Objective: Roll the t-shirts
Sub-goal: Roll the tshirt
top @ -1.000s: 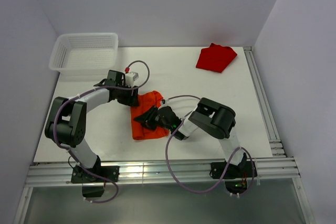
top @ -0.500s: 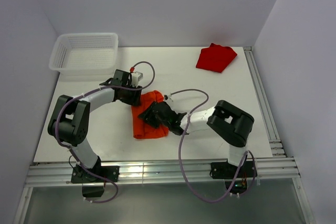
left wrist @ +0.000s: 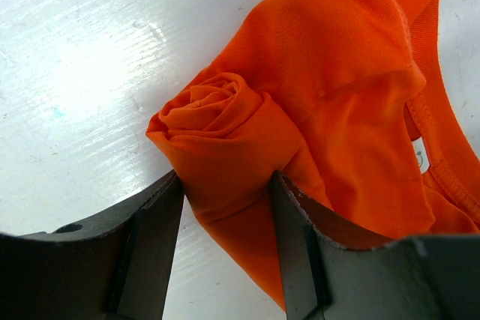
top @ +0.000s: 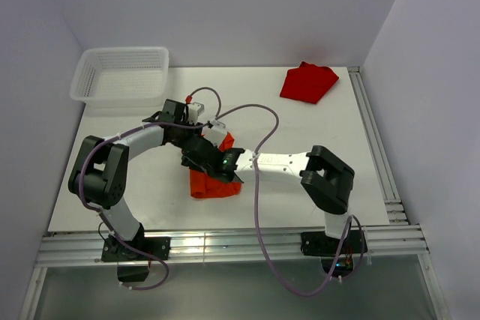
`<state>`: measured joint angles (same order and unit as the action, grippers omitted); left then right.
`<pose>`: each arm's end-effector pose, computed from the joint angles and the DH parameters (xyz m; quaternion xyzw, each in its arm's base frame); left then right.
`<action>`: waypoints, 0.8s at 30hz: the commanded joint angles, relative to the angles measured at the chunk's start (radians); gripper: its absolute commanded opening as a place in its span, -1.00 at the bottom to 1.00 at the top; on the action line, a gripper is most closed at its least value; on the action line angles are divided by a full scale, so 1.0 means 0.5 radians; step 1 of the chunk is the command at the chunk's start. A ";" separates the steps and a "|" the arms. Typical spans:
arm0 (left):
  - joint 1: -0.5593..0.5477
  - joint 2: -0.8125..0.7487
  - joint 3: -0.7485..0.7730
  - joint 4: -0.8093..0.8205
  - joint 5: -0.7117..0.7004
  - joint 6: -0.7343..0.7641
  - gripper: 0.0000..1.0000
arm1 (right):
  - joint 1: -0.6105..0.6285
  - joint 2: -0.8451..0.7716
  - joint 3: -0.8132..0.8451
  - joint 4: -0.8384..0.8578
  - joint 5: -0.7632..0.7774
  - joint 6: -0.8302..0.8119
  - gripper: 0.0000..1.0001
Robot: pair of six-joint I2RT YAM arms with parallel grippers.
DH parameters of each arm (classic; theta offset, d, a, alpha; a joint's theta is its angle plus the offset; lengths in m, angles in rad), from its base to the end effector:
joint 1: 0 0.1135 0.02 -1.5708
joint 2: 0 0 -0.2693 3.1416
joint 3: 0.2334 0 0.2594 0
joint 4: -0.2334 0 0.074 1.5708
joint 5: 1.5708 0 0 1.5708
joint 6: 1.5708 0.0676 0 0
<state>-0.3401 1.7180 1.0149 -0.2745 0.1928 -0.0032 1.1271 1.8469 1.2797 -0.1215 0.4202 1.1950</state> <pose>0.3438 -0.1354 0.1461 0.1873 0.9337 -0.1404 0.2709 0.2152 0.3885 0.2014 0.1190 0.8809 0.3078 0.3393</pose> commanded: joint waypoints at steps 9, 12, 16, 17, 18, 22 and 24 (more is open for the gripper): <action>-0.001 -0.003 -0.005 -0.013 -0.116 0.028 0.10 | 0.081 0.377 0.487 -0.704 0.285 -0.135 -0.06; -0.001 -0.009 -0.008 -0.003 -0.116 0.028 0.11 | 0.099 0.445 0.573 -0.830 0.338 -0.132 -0.06; -0.001 -0.037 -0.008 0.009 -0.137 0.025 0.14 | 0.114 0.521 0.677 -0.956 0.359 -0.123 -0.03; -0.001 -0.055 -0.005 0.012 -0.146 0.022 0.16 | 0.123 0.549 0.693 -0.981 0.365 -0.114 -0.03; -0.001 -0.064 -0.008 0.018 -0.165 0.025 0.17 | 0.127 0.564 0.720 -1.030 0.374 -0.114 -0.02; 0.002 -0.138 -0.008 0.049 -0.211 0.028 0.22 | 0.133 0.614 0.769 -1.104 0.365 -0.113 0.04; 0.002 -0.172 -0.002 0.052 -0.220 0.031 0.24 | 0.136 0.644 0.803 -1.156 0.371 -0.114 0.06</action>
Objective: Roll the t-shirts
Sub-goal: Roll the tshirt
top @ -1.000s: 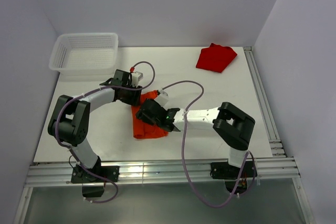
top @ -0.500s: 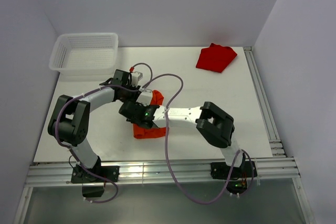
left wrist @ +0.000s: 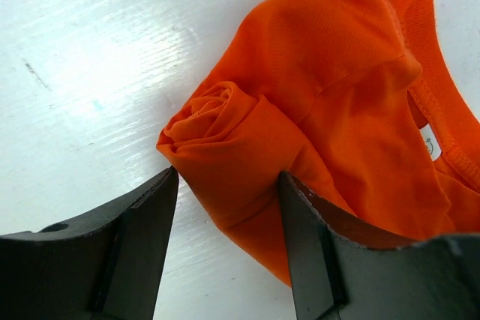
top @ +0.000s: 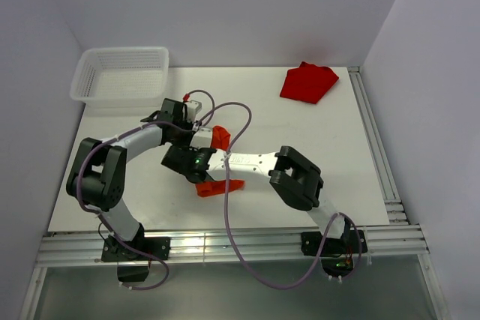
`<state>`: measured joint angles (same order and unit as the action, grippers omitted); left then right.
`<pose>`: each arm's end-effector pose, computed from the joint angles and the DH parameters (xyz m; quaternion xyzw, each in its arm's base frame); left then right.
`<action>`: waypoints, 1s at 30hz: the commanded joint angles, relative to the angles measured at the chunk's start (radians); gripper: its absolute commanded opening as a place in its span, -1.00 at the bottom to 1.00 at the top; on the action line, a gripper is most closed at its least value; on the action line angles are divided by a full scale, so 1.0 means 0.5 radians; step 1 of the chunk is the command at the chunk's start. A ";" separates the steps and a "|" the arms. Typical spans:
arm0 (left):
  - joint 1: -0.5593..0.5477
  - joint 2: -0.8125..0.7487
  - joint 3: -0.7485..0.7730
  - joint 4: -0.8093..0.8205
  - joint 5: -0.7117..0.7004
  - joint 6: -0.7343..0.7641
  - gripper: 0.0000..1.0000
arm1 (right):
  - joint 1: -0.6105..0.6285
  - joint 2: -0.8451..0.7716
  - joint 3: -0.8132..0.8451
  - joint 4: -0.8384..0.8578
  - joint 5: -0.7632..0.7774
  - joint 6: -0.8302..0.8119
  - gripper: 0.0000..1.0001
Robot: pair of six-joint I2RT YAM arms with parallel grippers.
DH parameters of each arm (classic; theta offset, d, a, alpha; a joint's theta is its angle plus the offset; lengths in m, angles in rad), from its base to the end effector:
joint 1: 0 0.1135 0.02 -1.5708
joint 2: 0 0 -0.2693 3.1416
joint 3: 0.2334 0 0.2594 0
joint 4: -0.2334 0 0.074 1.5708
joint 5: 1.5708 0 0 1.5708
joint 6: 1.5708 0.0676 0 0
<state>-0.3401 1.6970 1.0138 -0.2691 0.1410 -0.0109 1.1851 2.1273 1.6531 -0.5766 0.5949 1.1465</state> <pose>0.3449 -0.1321 0.1531 0.1769 0.9338 -0.1191 0.2872 0.2152 0.4293 0.1675 0.0575 0.9252 0.1143 0.3572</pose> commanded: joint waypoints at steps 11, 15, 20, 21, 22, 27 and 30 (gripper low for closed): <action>0.060 -0.139 0.141 -0.038 -0.006 0.052 0.25 | 0.023 0.185 0.170 -0.399 0.034 -0.093 0.15; 0.091 -0.136 0.200 -0.075 0.040 0.043 0.26 | 0.023 0.218 0.197 -0.405 0.028 -0.158 0.17; 0.162 -0.133 0.332 -0.161 0.102 0.043 0.26 | 0.014 0.283 0.259 -0.497 0.059 -0.256 0.22; 0.171 -0.136 0.362 -0.173 0.108 0.043 0.26 | 0.011 0.292 0.283 -0.516 0.068 -0.271 0.24; 0.180 -0.139 0.378 -0.195 0.120 0.043 0.26 | 0.005 0.307 0.292 -0.531 0.077 -0.280 0.25; 0.202 -0.170 0.442 -0.244 0.154 0.049 0.26 | -0.011 0.350 0.341 -0.602 0.086 -0.333 0.27; 0.211 -0.188 0.457 -0.278 0.169 0.052 0.26 | -0.026 0.375 0.351 -0.632 0.090 -0.348 0.28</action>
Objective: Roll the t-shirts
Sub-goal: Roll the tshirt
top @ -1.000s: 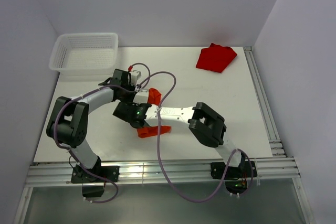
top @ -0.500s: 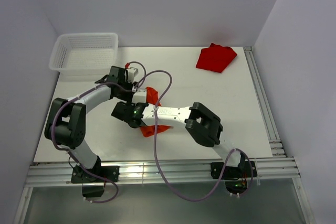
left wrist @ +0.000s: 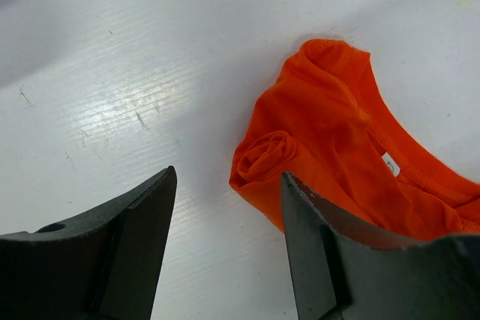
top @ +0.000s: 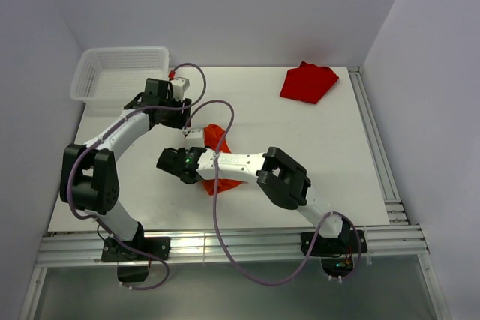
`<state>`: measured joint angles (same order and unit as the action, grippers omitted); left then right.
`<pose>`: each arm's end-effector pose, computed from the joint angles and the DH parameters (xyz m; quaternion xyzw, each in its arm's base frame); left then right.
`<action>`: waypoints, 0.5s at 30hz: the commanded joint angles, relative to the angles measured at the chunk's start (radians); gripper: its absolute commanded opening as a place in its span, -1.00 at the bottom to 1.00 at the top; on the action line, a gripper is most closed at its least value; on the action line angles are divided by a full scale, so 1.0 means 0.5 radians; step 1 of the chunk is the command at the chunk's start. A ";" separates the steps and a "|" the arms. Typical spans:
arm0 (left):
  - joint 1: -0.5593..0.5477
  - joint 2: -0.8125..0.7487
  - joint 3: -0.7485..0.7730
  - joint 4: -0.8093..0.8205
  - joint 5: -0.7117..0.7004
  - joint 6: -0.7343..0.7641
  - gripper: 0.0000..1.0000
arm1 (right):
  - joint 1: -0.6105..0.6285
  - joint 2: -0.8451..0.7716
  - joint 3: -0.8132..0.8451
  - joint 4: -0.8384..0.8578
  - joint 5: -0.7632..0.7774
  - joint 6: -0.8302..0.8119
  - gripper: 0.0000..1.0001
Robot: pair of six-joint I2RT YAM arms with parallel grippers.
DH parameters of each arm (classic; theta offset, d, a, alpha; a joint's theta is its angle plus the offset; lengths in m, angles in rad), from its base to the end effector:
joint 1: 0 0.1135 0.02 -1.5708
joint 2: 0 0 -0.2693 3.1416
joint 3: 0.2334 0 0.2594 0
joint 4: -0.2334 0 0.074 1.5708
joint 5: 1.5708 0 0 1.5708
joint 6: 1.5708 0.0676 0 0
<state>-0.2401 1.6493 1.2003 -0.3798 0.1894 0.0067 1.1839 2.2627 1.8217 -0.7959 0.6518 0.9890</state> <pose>0.3752 -0.1050 0.2230 0.1482 0.9165 -0.1296 0.3482 0.2219 0.4360 0.1467 -0.0379 0.9349 -0.0077 0.3527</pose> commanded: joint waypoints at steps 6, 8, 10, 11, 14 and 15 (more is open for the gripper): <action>0.035 -0.132 0.121 -0.096 0.106 0.014 0.25 | -0.070 0.113 -0.060 -0.160 -0.101 -0.066 0.15; 0.045 -0.142 0.130 -0.112 0.115 0.017 0.25 | -0.088 0.089 -0.118 -0.105 -0.134 -0.076 0.05; 0.060 -0.160 0.146 -0.124 0.133 0.020 0.25 | -0.116 0.049 -0.161 -0.059 -0.193 -0.094 -0.02; 0.063 -0.163 0.152 -0.130 0.140 0.020 0.25 | -0.125 0.031 -0.216 0.017 -0.223 -0.106 -0.06; 0.084 -0.175 0.167 -0.164 0.182 0.027 0.25 | -0.171 -0.095 -0.415 0.299 -0.422 -0.146 -0.36; 0.091 -0.182 0.173 -0.173 0.195 0.030 0.25 | -0.186 -0.135 -0.483 0.388 -0.493 -0.152 -0.41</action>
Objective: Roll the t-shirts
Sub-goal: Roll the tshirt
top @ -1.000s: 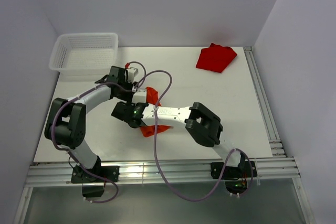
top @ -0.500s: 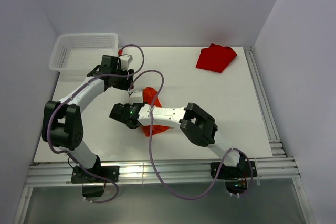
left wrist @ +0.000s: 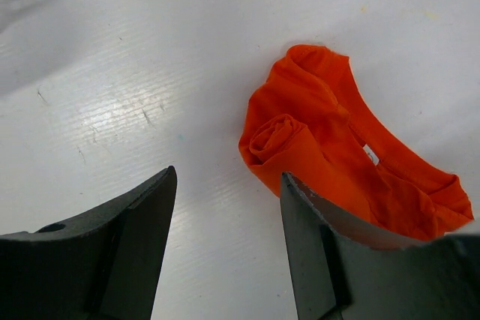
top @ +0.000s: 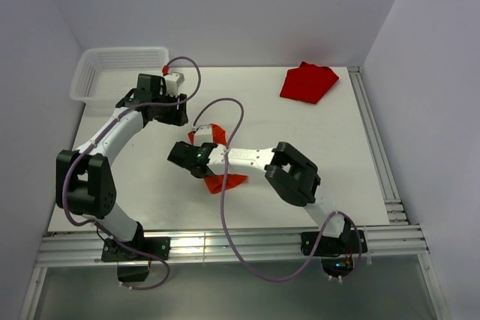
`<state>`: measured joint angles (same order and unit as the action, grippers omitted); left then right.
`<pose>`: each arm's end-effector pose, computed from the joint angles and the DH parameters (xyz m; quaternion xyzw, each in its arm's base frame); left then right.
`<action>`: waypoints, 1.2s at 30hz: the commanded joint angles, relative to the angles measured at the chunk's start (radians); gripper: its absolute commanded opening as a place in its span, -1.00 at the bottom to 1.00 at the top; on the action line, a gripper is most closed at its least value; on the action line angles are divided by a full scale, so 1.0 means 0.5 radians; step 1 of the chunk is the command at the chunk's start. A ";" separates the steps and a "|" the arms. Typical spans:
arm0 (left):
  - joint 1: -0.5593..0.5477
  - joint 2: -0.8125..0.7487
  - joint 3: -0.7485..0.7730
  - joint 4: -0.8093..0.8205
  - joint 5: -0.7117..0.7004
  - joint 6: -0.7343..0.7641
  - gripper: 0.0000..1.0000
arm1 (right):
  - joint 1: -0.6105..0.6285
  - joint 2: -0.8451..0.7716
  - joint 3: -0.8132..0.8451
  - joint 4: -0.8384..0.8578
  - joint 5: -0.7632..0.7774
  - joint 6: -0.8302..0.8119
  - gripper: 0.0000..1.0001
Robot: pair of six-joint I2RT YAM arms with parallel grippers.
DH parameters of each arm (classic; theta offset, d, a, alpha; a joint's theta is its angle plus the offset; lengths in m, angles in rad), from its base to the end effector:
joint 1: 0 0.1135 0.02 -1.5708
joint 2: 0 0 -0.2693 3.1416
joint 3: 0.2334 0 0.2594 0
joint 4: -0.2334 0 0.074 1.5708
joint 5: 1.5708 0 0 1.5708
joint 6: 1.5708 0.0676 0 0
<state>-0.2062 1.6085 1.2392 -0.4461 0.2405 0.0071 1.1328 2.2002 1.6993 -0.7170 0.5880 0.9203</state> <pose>0.3715 -0.0942 0.2458 0.1422 0.9128 -0.1473 0.3532 0.2349 0.4131 0.1404 -0.0493 0.9423 -0.0040 0.3311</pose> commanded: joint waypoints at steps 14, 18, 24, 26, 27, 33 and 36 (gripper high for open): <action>0.060 -0.118 -0.076 -0.099 0.347 0.164 0.24 | -0.379 -0.400 -1.318 2.086 -1.335 0.696 -0.39; 0.047 -0.048 -0.141 -0.087 0.421 0.204 0.24 | -0.382 -0.366 -1.420 2.339 -1.323 0.889 -0.39; -0.020 0.130 -0.223 0.018 0.354 0.210 0.22 | -0.379 -0.400 -1.585 2.600 -1.231 1.098 -0.31; -0.048 0.207 -0.233 0.061 0.289 0.195 0.21 | -0.382 -0.415 -1.655 2.682 -1.198 1.156 -0.18; -0.069 0.234 -0.230 0.076 0.277 0.188 0.21 | -0.379 -0.433 -1.671 2.704 -1.188 1.163 -0.15; -0.127 0.449 -0.144 0.088 0.047 0.106 0.20 | -0.357 -0.537 -1.684 2.573 -1.084 1.105 0.03; -0.146 0.507 -0.098 0.067 -0.061 0.087 0.19 | -0.318 -0.611 -1.680 2.428 -0.992 1.050 0.06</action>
<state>-0.2642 1.8126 1.1618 -0.4259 0.3317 0.0582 0.9424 1.9659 0.8742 0.5949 0.0368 1.4757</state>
